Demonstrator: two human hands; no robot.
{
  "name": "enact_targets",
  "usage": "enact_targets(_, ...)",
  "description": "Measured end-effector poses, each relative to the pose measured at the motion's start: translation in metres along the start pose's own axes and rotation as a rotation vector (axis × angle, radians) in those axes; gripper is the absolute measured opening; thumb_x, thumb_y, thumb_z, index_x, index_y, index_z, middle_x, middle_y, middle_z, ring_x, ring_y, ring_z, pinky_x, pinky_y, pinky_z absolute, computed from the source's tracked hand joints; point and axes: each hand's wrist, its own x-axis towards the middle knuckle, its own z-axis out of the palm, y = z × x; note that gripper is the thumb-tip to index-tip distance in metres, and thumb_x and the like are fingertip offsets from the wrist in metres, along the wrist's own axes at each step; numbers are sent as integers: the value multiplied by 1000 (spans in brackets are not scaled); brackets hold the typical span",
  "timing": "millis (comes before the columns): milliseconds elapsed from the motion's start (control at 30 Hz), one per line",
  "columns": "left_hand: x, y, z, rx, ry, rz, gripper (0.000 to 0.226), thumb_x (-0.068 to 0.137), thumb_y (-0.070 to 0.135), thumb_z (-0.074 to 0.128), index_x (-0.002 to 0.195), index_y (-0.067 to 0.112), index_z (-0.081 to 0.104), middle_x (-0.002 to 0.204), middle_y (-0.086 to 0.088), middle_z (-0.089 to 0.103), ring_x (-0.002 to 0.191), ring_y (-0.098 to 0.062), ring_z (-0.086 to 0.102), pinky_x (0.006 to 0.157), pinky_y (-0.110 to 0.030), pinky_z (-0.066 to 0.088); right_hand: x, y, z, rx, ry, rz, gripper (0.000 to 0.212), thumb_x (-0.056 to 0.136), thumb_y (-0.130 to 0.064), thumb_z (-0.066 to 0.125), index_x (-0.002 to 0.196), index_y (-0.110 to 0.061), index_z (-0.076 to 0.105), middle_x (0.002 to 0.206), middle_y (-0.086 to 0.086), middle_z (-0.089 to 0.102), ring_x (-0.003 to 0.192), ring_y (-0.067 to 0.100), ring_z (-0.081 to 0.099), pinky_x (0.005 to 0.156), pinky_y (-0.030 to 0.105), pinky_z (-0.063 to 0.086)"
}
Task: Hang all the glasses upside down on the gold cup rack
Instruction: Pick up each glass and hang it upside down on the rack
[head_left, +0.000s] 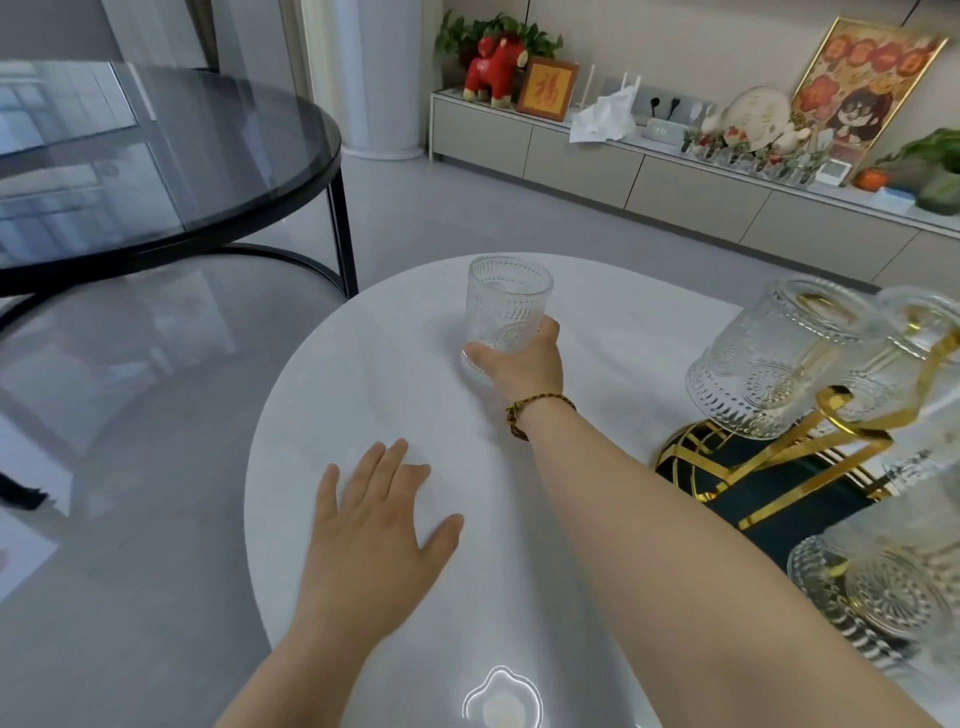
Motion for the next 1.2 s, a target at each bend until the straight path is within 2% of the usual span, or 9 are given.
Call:
enact_targets(133, -1, 1, -3, -7, -11, 17, 53, 88, 51, 35, 135, 26, 29, 155, 8, 12, 143, -8, 0, 116, -36, -8, -36, -8, -27, 116, -21, 8, 67, 64, -21, 73, 117, -13, 32, 98, -6, 45, 87, 15, 47, 64, 20, 39)
enact_targets(367, -17, 23, -3, -136, -44, 108, 42, 94, 35, 37, 135, 27, 33, 153, 8, 21, 141, -6, 11, 116, -31, -1, -102, -49, -129, -108, -175, -156, 66, 62, -27, 74, 114, -13, 37, 102, -6, 52, 95, 13, 52, 73, 21, 43)
enact_targets(467, -29, 58, 6, -159, -145, 265, 42, 95, 21, 34, 135, 32, 33, 153, 8, 20, 140, -6, 16, 116, -32, 2, -129, -72, -170, -174, -242, -211, 37, 65, -25, 73, 94, -23, 50, 89, -10, 59, 91, 9, 59, 65, 7, 46)
enact_targets(567, -40, 88, 12, -165, -220, 356, 48, 92, 14, 33, 136, 34, 29, 153, 9, 17, 140, -5, 14, 116, -30, 0, -153, -95, -192, -229, -248, -269, 31, 64, -28, 74, 72, -33, 45, 74, -22, 50, 62, -12, 53, 45, -4, 37)
enact_targets(667, -42, 110, 15, -155, -283, 434, 51, 94, 17, 33, 140, 33, 17, 155, 9, 9, 141, -6, 9, 115, -30, -1, -161, -114, -214, -330, -204, -272, 41, 60, -38, 74, 92, -26, 51, 80, -14, 53, 71, -1, 57, 60, 14, 50)
enact_targets(833, -44, 134, 19, -15, -375, 514, 56, 94, 17, 32, 142, 26, 5, 156, 6, 3, 143, -13, 5, 116, -35, 1, -161, -128, -273, -552, -133, -204, 83, 61, -47, 71, 127, -17, 32, 109, -7, 45, 80, 5, 44, 70, 18, 36)
enact_targets(933, -46, 137, 26, 15, -379, 515, 58, 94, 17, 31, 143, 23, 1, 156, 4, 2, 143, -14, 5, 117, -35, 2, -157, -130, -296, -629, -111, -168, 89, 59, -50, 71, 129, -13, 30, 132, 6, 43, 95, 13, 39, 80, 28, 35)
enact_targets(1033, -49, 135, 33, 29, -369, 512, 56, 95, 20, 30, 143, 24, 1, 156, 4, -2, 143, -13, 3, 117, -34, 0, -155, -133, -303, -709, -111, -157, 86, 59, -48, 71, 127, -15, 31, 127, 6, 45, 96, 14, 39, 79, 29, 35)
enact_targets(1200, -50, 132, 39, 17, -312, 522, 53, 96, 25, 27, 143, 26, 3, 156, 7, -1, 143, -10, 3, 117, -32, -2, -152, -143, -296, -845, -190, -182, 78, 58, -42, 75, 119, -20, 32, 100, -1, 42, 87, 18, 46, 65, 26, 37)
